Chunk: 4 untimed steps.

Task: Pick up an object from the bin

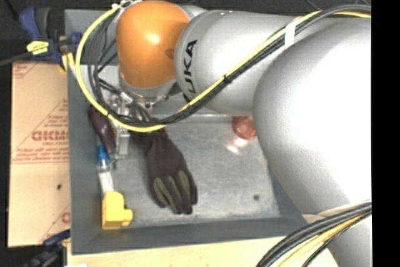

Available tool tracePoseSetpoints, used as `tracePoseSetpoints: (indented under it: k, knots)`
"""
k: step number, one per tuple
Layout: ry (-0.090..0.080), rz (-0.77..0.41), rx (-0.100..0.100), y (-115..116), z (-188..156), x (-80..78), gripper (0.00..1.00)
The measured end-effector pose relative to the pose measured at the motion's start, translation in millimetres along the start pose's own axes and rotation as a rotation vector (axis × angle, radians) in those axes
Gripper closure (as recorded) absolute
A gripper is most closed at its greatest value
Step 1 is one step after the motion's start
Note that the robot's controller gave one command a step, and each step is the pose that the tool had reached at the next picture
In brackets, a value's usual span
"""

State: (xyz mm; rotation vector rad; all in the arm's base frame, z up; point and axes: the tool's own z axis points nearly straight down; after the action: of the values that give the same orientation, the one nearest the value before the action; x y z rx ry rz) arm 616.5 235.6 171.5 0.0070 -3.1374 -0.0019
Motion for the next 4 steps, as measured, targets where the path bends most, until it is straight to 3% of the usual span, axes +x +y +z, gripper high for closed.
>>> tracePoseSetpoints:
  k: [1, 2, 3, 4]
  knots:
    - [-0.007, 0.004, -0.001, -1.1, -5.4, -1.3, 0.0]
    - [-0.011, -0.048, -0.001, -12.6, -0.1, 17.9, 0.0]
    - [-0.009, -0.15, 0.0, -15.3, 28.2, 11.2, 0.0]
    - [-0.014, -0.237, 0.001, -31.3, 49.6, 25.8, 0.0]
